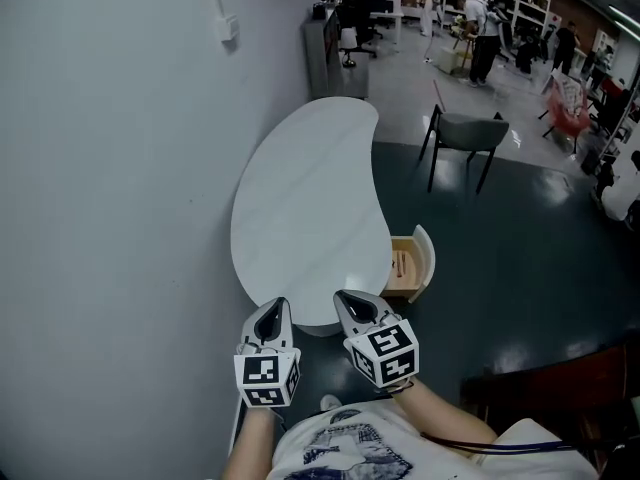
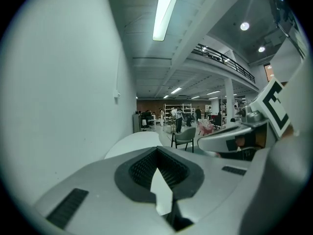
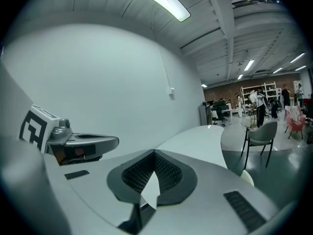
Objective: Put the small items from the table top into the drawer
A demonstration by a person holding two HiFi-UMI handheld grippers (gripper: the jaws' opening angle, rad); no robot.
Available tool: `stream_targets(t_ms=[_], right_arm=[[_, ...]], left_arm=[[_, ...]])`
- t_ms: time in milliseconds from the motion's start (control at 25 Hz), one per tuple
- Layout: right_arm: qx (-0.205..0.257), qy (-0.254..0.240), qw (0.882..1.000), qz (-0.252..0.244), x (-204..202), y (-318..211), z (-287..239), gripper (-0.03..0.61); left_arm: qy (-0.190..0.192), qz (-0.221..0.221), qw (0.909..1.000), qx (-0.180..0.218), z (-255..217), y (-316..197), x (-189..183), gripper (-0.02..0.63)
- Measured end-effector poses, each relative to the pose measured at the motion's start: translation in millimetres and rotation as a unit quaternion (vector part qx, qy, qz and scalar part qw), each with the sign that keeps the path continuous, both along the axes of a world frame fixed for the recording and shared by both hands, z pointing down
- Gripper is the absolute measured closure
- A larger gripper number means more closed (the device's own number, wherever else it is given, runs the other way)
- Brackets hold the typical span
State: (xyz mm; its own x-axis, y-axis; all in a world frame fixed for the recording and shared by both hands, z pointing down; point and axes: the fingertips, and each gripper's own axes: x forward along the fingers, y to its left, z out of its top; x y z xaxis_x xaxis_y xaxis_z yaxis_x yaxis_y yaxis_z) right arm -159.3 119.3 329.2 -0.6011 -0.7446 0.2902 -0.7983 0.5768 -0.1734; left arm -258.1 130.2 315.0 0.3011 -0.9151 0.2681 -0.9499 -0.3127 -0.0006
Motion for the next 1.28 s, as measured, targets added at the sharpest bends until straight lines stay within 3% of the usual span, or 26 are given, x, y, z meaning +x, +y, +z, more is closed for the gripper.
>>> stream_targets(t_ms=[640,1280], right_arm=[[-0.002,0.008,1.0,0.026,-38.0,25.7,4.0,0.557],[-0.007,0.016,0.999,0.039,-28.8,30.1,6.3,0.558]], left_arm=[[0.005,0.022,0.9997,0.001,2.8,26.3,-38.5,0.594],[0.009,0.032,0.9994,-0.005,3.1,29.0,-33.1,0.594]])
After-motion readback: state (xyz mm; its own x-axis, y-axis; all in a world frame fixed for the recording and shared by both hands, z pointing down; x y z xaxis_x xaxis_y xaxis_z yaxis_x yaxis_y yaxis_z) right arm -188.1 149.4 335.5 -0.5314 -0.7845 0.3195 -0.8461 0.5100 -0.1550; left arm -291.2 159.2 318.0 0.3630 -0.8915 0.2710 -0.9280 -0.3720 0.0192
